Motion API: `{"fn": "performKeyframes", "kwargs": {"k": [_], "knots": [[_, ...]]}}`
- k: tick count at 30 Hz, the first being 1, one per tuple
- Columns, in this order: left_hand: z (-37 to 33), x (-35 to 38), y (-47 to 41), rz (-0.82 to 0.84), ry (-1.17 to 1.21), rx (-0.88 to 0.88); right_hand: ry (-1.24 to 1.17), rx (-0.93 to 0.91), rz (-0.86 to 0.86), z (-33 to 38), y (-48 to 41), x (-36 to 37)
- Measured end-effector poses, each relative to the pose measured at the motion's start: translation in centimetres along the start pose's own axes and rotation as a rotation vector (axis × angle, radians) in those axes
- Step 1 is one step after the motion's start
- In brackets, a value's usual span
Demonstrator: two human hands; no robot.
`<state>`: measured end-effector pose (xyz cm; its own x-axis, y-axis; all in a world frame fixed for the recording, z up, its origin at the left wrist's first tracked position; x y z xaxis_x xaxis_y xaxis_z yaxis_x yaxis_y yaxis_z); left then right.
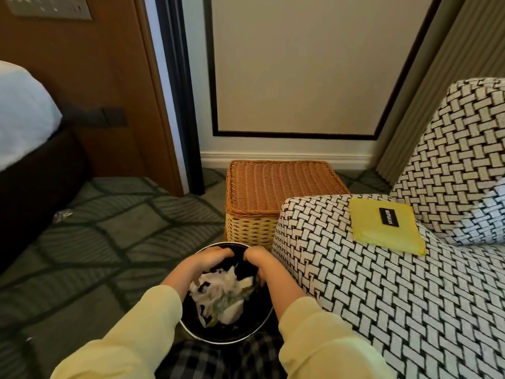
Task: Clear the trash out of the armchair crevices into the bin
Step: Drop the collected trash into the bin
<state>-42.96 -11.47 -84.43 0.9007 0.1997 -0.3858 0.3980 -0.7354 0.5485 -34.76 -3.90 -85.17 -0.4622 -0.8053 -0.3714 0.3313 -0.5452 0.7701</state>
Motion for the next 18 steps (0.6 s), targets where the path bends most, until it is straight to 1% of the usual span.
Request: {"fn": "performKeyframes", "kwargs": {"k": [2, 4, 6, 8, 10, 13, 15, 18], "knots": [[-0.4, -0.4, 0.3, 0.036, -0.030, -0.044, -0.005, -0.021, -0.019, 0.6, 0.5, -0.7], [-1.7, -1.1, 0.3, 0.030, -0.071, -0.038, 0.001, -0.066, -0.023, 1.7, 1.4, -1.1], [-3.8, -1.9, 0.2, -0.004, -0.080, 0.040, -0.039, -0.076, 0.000, 2.8, 2.4, -1.7], [-6.7, -2.4, 0.4, -0.046, -0.051, 0.158, -0.088, -0.115, 0.004, 3.8, 3.9, -3.2], [-9.6, -2.6, 0.9, -0.088, 0.014, 0.258, -0.193, -0.204, 0.032, 4.7, 5.6, -5.4], [-14.1, -1.8, 1.3, -0.131, 0.178, 0.380, -0.319, -0.349, 0.067, 5.5, 9.0, -9.7], [-17.7, -0.2, 1.9, -0.128, 0.253, 0.479, -0.403, -0.433, 0.039, 4.9, 11.2, -13.3], [-22.8, 3.4, 3.2, -0.063, 0.191, 0.606, -0.540, -0.498, -0.049, 2.5, 13.6, -18.4]]}}
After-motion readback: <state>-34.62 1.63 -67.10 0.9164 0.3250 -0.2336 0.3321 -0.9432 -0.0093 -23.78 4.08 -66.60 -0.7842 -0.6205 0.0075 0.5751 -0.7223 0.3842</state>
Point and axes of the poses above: each hand's wrist, its own y-axis away from the middle knuckle, its own x-axis out of the palm, z = x × y, the point moved 8 cm from there along -y, towards the middle knuckle, and after that the axes turned 8 degrees about x, right-handed, at the moved point
